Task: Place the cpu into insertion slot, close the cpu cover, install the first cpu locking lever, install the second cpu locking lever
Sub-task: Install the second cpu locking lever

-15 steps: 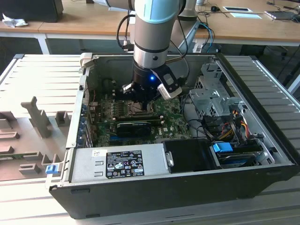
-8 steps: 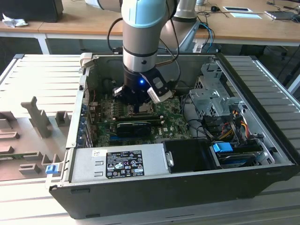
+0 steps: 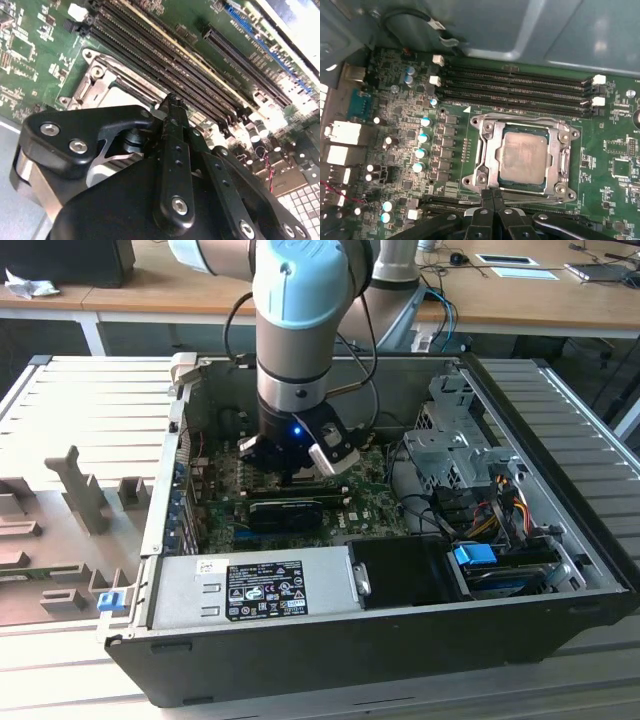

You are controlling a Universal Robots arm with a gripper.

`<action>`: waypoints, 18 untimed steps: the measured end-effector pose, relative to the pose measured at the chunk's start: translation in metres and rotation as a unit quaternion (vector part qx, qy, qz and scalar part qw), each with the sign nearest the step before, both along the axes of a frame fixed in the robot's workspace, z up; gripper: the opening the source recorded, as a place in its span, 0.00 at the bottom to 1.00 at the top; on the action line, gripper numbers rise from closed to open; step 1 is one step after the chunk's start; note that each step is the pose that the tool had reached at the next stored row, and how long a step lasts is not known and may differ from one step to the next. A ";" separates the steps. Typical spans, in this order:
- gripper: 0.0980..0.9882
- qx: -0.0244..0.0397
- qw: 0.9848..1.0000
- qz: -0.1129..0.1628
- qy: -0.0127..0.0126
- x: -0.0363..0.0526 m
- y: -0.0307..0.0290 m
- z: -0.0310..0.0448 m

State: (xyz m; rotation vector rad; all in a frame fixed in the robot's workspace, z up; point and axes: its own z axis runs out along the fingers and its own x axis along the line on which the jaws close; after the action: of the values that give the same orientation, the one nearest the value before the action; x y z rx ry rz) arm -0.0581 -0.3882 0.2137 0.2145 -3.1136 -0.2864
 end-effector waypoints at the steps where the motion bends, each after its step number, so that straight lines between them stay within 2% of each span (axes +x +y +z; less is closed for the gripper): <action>1: 0.01 0.010 1.000 0.000 0.000 -0.0017 -0.0017 -0.0001; 2: 0.01 0.016 1.000 0.000 0.000 -0.0029 -0.0028 -0.0002; 3: 0.01 0.025 1.000 0.000 0.000 -0.0048 -0.0060 -0.0007; 6: 0.01 0.039 0.999 0.000 0.000 -0.0062 -0.0176 -0.0015; 8: 0.01 0.047 0.999 0.000 0.000 -0.0087 -0.0197 -0.0015; 9: 0.01 0.049 0.999 0.000 0.000 -0.0095 -0.0205 -0.0016; 14: 0.01 0.052 0.999 0.000 0.000 -0.0113 -0.0218 -0.0056; 18: 0.01 0.056 0.998 0.000 0.000 -0.0164 -0.0218 -0.0119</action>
State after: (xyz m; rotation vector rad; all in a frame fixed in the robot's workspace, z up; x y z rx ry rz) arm -0.0744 -0.4101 0.2018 0.2156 -3.1007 -0.4606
